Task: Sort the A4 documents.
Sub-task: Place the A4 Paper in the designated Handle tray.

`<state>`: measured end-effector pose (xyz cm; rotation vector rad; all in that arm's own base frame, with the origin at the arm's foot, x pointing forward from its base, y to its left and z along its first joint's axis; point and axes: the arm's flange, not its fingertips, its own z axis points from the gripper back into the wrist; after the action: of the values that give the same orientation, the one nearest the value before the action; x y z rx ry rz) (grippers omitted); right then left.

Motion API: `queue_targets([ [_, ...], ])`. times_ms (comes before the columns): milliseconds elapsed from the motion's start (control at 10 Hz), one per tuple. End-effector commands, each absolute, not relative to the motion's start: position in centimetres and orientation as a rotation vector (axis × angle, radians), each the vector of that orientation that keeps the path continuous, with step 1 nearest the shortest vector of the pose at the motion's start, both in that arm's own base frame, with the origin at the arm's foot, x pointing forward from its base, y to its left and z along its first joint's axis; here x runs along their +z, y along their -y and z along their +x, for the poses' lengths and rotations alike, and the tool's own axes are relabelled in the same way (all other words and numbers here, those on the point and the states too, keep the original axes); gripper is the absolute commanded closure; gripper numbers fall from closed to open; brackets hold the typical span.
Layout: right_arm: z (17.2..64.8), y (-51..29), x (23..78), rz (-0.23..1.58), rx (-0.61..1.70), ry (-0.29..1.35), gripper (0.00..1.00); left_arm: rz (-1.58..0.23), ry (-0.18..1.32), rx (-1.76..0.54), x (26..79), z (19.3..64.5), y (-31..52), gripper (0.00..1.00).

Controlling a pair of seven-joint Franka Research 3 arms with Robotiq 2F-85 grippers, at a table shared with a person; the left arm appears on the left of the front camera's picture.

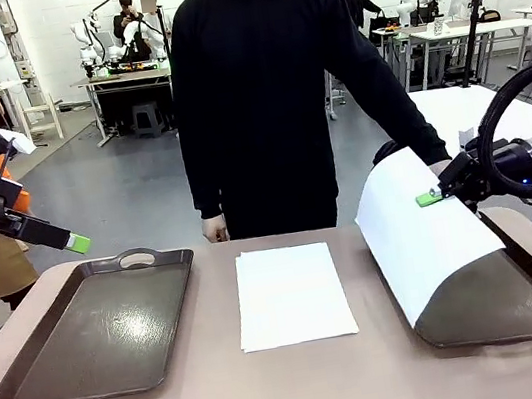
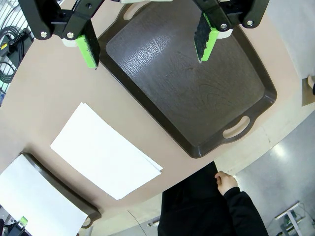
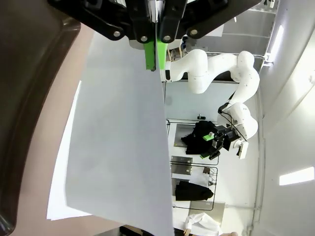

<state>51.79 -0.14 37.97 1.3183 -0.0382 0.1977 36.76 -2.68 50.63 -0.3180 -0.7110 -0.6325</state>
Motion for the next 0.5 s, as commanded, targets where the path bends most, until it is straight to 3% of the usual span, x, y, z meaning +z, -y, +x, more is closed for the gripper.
queue_targets([
  [0, 52.7, 0.5, 35.7, 1.15, 0.201, 0.073, 0.99, -0.321, 0.712, -0.631, 50.6, 36.8, 2.6, 0.0],
  [400, 53.1, 1.5, 33.4, 0.76, 0.176, 0.199, 0.99, -0.321, 0.712, -0.631, 50.6, 36.8, 2.6, 0.0],
])
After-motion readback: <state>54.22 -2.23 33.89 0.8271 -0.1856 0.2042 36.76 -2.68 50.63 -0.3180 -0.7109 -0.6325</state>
